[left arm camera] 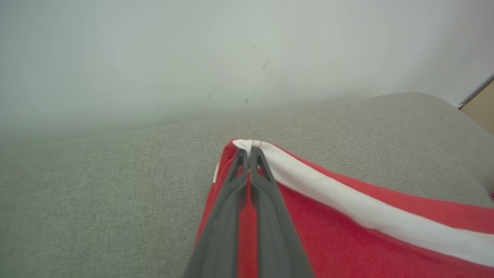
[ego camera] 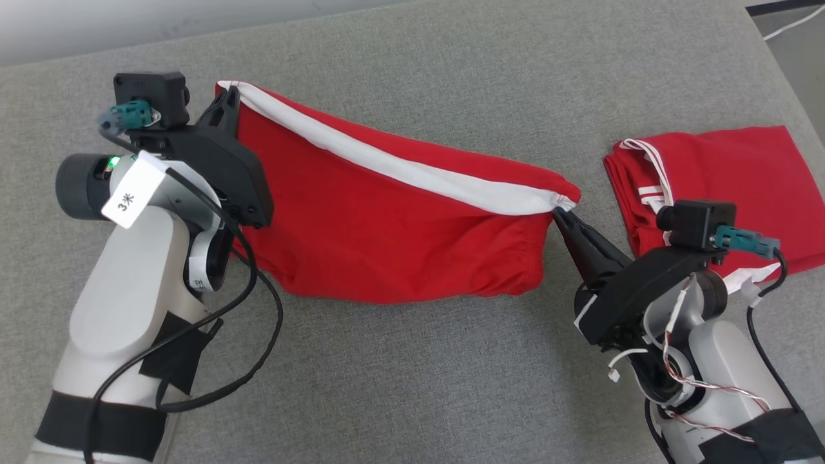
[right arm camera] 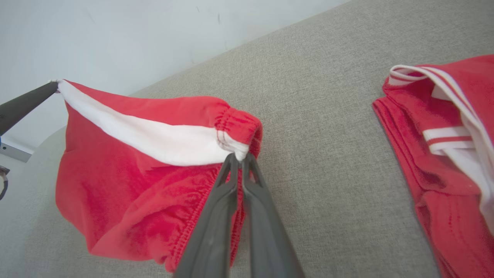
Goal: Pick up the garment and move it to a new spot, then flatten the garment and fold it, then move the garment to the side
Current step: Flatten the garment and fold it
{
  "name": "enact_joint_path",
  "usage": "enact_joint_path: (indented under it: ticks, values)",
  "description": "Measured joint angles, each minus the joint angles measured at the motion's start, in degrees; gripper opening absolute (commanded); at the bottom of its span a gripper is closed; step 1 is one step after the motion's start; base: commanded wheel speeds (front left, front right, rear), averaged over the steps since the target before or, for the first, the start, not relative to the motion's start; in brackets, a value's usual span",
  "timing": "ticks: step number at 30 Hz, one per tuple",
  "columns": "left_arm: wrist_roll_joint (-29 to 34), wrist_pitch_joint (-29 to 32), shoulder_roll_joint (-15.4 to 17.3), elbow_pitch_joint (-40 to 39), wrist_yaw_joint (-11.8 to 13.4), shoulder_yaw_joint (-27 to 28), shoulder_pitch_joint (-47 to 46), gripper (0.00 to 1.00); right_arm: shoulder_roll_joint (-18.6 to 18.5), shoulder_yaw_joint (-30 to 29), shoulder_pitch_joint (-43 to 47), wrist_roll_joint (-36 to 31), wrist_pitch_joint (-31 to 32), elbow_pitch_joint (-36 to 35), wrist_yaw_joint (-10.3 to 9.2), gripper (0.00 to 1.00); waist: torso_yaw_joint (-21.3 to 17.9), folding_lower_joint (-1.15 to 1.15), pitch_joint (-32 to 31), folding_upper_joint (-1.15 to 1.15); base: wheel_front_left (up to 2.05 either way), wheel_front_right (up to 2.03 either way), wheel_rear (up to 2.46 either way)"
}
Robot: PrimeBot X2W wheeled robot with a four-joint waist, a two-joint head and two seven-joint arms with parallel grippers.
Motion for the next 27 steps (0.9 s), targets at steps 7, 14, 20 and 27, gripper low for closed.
enact_joint_path:
  ticks: [7,14,20,27]
  values:
    - [1.0,-2.2,-0.1,3.9,-0.4,-0.9,-2.1,0.24,0.9,1.3,-1.9,-0.1,-1.5,3.1,0.01,0.02,0.0,0.00,0.4,0.00,0.00,0.00,0.00]
    - [1.9,-4.2,-0.3,7.1,-0.9,-2.0,-3.6,1.00,1.4,2.0,-3.6,-0.4,-3.5,5.3,0.31,1.00,0.2,-0.01,0.7,-0.01,0.00,0.00,0.00]
    - [3.1,-6.4,-0.9,10.4,-1.0,-2.3,-5.1,1.00,1.6,1.9,-4.4,-0.4,-5.9,7.0,0.64,1.00,0.6,-0.01,0.3,-0.01,0.00,0.00,0.00]
    - [3.0,-9.4,-1.1,13.8,-1.0,-2.2,-5.2,1.00,1.7,0.8,-5.0,-0.4,-8.8,7.7,0.77,1.00,1.3,-0.01,-1.3,0.00,0.00,0.00,0.00]
